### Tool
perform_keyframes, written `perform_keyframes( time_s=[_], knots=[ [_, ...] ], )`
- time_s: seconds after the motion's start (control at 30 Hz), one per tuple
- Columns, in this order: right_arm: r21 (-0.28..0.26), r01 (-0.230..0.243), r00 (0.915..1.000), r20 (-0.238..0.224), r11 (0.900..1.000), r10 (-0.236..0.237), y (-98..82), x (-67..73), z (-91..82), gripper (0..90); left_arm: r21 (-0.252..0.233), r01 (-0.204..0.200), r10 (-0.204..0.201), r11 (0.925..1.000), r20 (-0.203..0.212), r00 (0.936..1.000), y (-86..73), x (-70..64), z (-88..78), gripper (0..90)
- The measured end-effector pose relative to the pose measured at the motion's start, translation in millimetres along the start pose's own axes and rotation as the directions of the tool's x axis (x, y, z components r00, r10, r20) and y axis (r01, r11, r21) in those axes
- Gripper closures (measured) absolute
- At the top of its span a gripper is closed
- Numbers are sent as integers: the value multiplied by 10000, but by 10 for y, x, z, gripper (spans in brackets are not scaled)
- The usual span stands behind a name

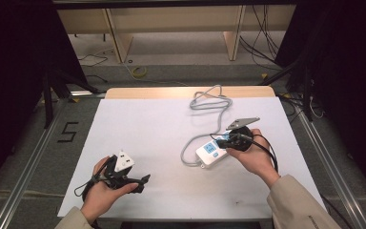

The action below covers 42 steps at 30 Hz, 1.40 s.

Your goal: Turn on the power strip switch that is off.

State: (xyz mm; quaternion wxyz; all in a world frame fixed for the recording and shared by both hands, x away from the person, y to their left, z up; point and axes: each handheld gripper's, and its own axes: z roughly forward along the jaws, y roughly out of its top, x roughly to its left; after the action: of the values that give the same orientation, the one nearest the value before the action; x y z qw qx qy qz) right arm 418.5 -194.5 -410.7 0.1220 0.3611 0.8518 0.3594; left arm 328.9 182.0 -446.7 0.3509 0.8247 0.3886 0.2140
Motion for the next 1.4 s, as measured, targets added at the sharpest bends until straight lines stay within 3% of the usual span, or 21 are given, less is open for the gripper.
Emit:
perform_keyframes(
  time_s=[1.4],
  knots=[
    [948,-162,9999,-13,9954,164,64,14,177,900,24,-50,50,10000,41,10000,7,-8,6,98]
  ],
)
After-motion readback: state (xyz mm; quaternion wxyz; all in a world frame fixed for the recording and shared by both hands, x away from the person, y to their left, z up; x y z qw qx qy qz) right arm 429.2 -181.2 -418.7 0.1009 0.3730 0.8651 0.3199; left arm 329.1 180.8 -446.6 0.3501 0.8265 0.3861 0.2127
